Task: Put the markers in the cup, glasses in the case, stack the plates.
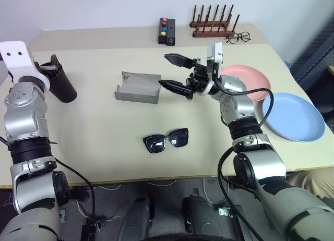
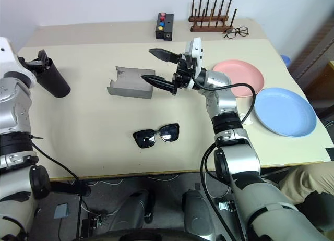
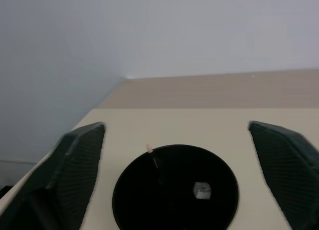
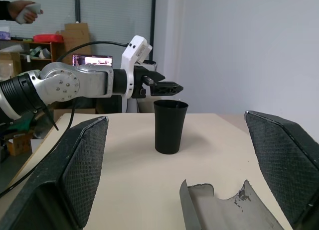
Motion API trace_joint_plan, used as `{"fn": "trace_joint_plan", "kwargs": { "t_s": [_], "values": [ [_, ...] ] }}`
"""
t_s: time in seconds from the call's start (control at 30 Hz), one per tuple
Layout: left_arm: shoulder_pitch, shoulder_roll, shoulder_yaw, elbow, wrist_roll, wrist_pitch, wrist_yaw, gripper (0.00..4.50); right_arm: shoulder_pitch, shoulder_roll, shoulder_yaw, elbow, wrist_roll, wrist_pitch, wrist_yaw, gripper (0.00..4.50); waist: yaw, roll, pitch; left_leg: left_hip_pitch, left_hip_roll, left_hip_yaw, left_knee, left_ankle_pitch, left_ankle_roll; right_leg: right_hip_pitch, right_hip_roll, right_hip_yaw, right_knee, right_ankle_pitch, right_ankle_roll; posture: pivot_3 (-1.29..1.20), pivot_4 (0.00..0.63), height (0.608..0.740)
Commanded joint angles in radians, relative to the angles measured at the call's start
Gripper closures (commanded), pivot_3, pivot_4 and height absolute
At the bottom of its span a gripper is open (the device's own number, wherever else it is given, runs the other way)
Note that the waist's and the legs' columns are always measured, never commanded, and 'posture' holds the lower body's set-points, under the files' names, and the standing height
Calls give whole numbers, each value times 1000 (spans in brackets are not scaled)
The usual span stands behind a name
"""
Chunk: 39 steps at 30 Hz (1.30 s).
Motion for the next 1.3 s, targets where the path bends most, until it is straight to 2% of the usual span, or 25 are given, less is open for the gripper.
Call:
{"fn": "trace_joint_plan", "kwargs": {
  "t_s": [0.03,0.17,0.3,0.4,0.47,0.57,0.63,0.73,0.9,1.13,1.3],
  "values": [
    [-22,-2,23,-61,-43,-34,-29,17,-24,-4,-17,-41,15,-8,-2,0,0,0,0,0,0,0,0,0,0,0,0,0,0,0,0,0,150,740],
    [-67,-27,18,-124,-151,28,-124,17,-19,-19,-14,-41,4,-4,-8,0,4,0,0,0,0,0,0,0,0,0,0,0,0,0,0,0,150,740],
    [-64,22,-118,-228,-250,150,-421,17,6,-42,-2,-62,-9,12,-7,0,11,0,0,-1,0,0,0,1,-2,0,0,0,-1,0,0,0,150,740],
    [-47,92,-246,-249,-259,175,-658,17,36,-60,3,-99,-12,29,-8,0,13,0,0,-1,0,0,0,2,-4,0,0,0,-1,0,0,0,150,740],
    [-69,129,-328,-187,-235,143,-812,17,57,-69,6,-128,-12,40,-16,0,14,1,0,-1,0,1,0,2,-4,0,0,0,-1,0,0,0,150,740],
    [-178,174,-524,49,-78,-42,-1086,17,105,-81,5,-198,-9,63,-43,0,16,1,0,-1,0,0,-1,3,-5,0,2,0,-1,0,0,0,150,740],
    [-258,170,-591,196,-10,-144,-1189,17,127,-83,7,-233,-7,76,-58,0,17,1,1,-1,0,1,-1,3,-4,0,3,0,-1,0,0,0,150,740],
    [-424,137,-687,481,150,-331,-1208,17,163,-88,7,-291,-4,90,-86,0,18,1,1,-2,-1,1,0,1,-1,0,3,0,-1,0,0,0,150,740],
    [-599,69,-769,778,330,-521,-1138,17,215,-99,3,-367,3,115,-127,0,19,0,1,-2,-1,1,1,0,1,0,2,0,-2,-1,0,0,150,740],
    [-651,-12,-818,924,471,-619,-1095,17,255,-119,-2,-436,10,145,-165,0,15,0,1,-3,-1,1,1,0,2,-1,2,0,-1,-1,1,0,150,740],
    [-651,-35,-860,962,584,-634,-979,17,270,-132,-7,-465,17,154,-188,0,16,0,1,-3,-1,1,1,0,2,-1,2,0,-1,-1,1,0,150,740]
  ]
}}
